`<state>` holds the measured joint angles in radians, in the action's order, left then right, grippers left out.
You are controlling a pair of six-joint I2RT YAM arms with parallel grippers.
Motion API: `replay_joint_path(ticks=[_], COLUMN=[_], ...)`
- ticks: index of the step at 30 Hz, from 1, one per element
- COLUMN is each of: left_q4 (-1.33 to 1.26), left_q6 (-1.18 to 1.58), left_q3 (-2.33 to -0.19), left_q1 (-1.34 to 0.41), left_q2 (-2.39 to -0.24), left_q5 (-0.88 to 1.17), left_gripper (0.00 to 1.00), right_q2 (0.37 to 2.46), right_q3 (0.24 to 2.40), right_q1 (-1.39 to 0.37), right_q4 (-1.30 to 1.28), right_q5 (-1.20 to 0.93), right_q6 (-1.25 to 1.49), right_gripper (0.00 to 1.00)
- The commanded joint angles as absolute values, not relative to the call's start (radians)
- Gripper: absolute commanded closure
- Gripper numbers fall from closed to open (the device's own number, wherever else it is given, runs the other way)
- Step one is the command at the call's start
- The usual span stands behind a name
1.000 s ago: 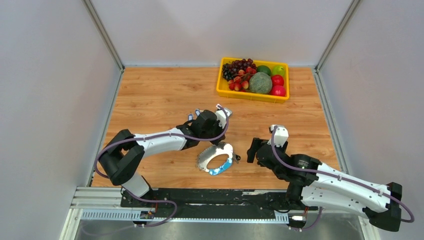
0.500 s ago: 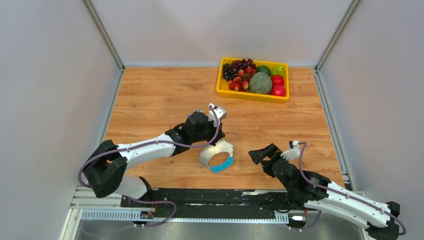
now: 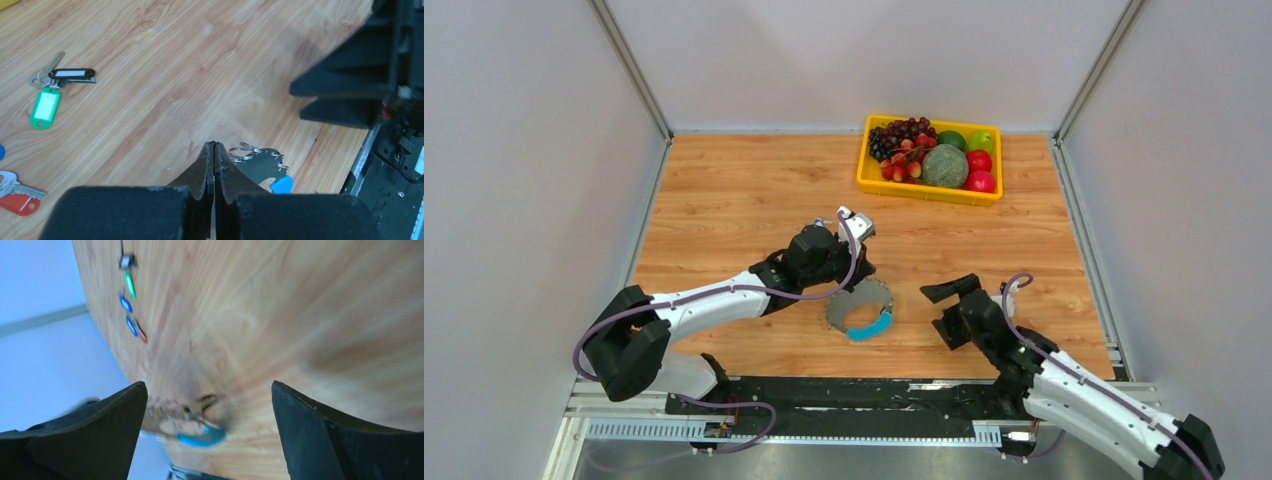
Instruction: Remove the keys from the keyring
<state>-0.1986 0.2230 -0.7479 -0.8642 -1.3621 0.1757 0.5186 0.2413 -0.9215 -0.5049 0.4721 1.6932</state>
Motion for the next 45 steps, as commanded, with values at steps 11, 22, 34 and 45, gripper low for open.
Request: replay_joint_path(ticks=[11, 22, 34, 45], left_q4=[-0.265, -0.29, -0.324, -0.319], left_q6=[0.217, 0.213, 0.217, 0.213], left_q3=[-0.744, -0.726, -0.698, -0.698], left_q1=[-0.867, -0.868, -0.87, -0.869], left_q2=[-1.335, -1.313, -1.272, -1.269], left_q5=[0.191, 0.202, 0.216, 0.206], left_gripper=[1.0, 1.0, 1.0, 1.0], right_q2=[0.917, 1.058, 1.194, 1.089], right_q3=[0.326, 0.364, 0.345, 0.279], right_q1=[-0.482, -0.538, -0.625, -0.637], right_q4=[-0.115, -0.054, 0.129, 0.122], right_q5=[-0.336, -0.371, -0.353, -0.276], right_q6=[1.456, 1.531, 1.637, 1.692], right_gripper=[0.0, 0.02, 0.25, 1.0])
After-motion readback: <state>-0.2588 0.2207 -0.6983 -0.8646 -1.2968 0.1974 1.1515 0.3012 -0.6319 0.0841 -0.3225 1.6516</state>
